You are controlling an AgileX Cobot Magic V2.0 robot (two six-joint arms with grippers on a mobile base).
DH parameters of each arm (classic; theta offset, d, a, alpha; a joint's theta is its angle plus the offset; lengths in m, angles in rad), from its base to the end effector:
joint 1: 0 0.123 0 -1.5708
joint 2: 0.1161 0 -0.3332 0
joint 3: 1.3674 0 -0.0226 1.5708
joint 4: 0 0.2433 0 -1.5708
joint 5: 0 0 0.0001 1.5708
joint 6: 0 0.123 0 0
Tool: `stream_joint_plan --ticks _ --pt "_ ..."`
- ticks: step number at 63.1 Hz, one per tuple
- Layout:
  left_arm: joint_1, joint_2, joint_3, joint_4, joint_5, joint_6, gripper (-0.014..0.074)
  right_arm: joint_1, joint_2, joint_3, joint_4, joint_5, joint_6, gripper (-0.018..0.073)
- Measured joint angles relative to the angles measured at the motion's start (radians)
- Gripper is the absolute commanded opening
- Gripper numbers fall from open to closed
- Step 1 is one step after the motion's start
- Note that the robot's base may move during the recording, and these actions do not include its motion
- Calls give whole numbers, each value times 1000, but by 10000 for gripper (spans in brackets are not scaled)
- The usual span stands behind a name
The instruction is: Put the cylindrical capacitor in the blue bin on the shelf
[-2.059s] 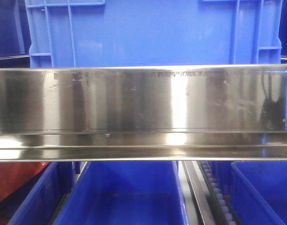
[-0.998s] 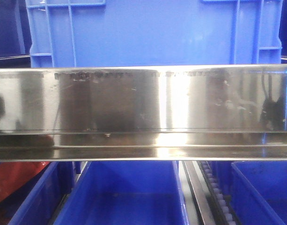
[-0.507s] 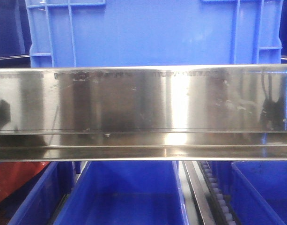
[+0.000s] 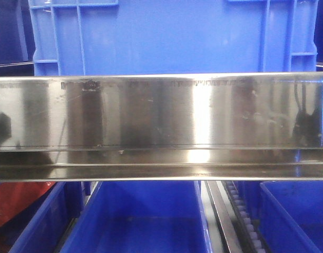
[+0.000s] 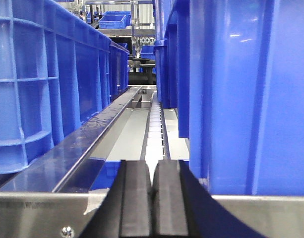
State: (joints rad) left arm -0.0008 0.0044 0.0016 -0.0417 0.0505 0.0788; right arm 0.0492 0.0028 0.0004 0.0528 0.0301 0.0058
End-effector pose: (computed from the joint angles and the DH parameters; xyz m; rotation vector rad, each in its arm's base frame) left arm 0.0328 -0.0003 0.2090 0.0309 1.5397 0.0272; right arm 0.0325 0.0018 0.2120 0.0058 1.5174 0.0875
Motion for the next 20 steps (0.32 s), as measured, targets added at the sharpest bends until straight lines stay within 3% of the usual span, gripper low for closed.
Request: stream_joint_plan --ticks 20 --pt "0 0 0 0 0 0 -111 0 0 0 0 0 0 -162"
